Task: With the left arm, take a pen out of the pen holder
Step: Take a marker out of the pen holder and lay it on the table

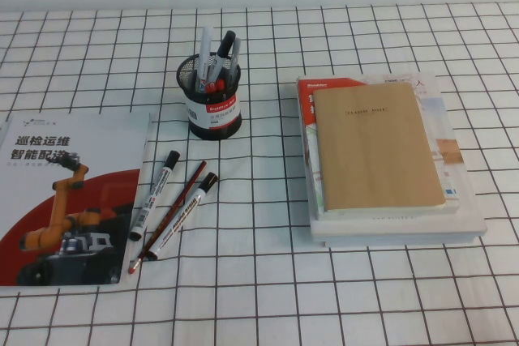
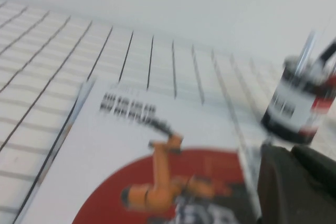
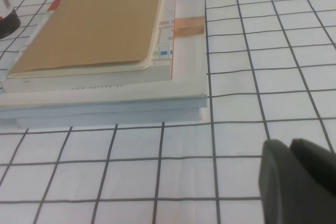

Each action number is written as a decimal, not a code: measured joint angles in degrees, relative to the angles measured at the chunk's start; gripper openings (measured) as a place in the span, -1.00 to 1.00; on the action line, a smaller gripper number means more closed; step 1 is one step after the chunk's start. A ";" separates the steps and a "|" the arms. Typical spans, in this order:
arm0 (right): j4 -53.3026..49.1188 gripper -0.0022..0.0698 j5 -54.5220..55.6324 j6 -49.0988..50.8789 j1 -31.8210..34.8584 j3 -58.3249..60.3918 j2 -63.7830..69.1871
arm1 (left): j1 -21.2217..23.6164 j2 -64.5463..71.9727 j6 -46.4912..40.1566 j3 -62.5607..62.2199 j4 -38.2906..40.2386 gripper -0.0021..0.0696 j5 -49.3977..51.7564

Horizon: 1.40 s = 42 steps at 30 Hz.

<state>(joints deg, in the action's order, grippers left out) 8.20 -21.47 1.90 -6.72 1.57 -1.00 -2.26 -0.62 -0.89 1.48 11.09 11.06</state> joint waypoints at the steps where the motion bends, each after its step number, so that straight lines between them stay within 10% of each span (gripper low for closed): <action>1: 0.00 -0.98 0.00 0.00 0.00 0.00 0.00 | 0.00 0.00 0.09 0.00 1.84 -0.95 -1.78; 11: 0.00 -0.98 0.00 0.00 0.00 0.00 0.00 | 0.00 0.00 4.06 0.00 5.84 -0.95 -10.69; 24: 0.00 -0.98 0.00 0.00 0.00 0.00 0.00 | 0.00 15.89 5.02 -17.27 6.62 -0.95 8.38; 42: 0.00 -0.98 0.00 0.00 0.00 0.00 0.00 | 0.00 59.85 -50.95 -47.02 49.19 -0.95 15.89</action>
<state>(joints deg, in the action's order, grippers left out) 8.20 -21.47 1.90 -6.72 1.57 -1.00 -2.26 59.23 -51.84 -45.54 60.28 26.95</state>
